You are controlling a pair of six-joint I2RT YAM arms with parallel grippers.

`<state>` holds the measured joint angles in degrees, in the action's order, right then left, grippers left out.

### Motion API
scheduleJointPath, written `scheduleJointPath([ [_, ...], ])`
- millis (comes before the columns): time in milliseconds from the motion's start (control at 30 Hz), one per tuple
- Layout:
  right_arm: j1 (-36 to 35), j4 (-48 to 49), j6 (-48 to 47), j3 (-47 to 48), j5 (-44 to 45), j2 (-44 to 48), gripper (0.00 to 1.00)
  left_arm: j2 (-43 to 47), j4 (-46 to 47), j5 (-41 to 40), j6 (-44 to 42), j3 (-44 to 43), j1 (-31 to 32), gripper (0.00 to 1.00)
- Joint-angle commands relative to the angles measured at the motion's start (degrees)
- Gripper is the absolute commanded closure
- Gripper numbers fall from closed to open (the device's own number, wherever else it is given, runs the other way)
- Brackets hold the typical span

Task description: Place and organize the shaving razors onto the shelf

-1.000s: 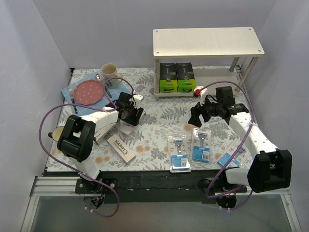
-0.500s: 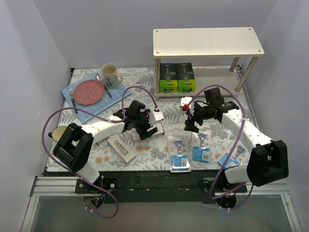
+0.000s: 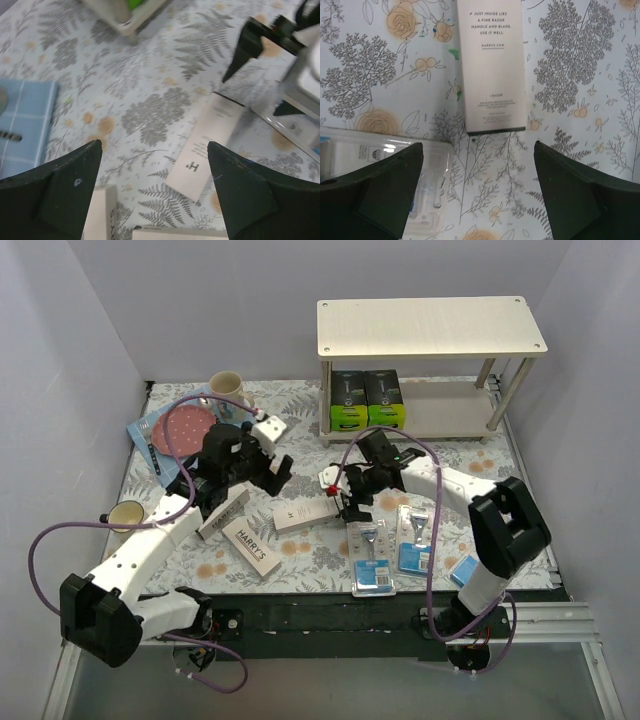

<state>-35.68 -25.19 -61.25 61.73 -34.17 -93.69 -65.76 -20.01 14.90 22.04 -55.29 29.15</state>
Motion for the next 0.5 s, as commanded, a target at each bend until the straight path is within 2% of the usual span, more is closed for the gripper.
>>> scheduleJointPath([
  [0,-2.0,2.7,-1.8,7.2,0.4,-6.3,0.02,1.2,-1.3,-3.4,7.6,-1.5,-8.4,0.14],
  [167,-3.4,0.9,-2.1,13.9,1.0,-13.4,0.02,5.2,-1.7,0.6,9.9,0.9,-13.9,0.14],
  [267,-4.7,-2.1,-3.9,16.7,0.9,-16.3,0.02,6.6,-2.8,0.9,9.5,1.6,-15.2,0.14],
  [467,-6.5,-4.3,-5.9,13.6,2.2,-16.2,0.04,7.0,-2.3,1.1,9.2,2.1,-16.3,0.14],
])
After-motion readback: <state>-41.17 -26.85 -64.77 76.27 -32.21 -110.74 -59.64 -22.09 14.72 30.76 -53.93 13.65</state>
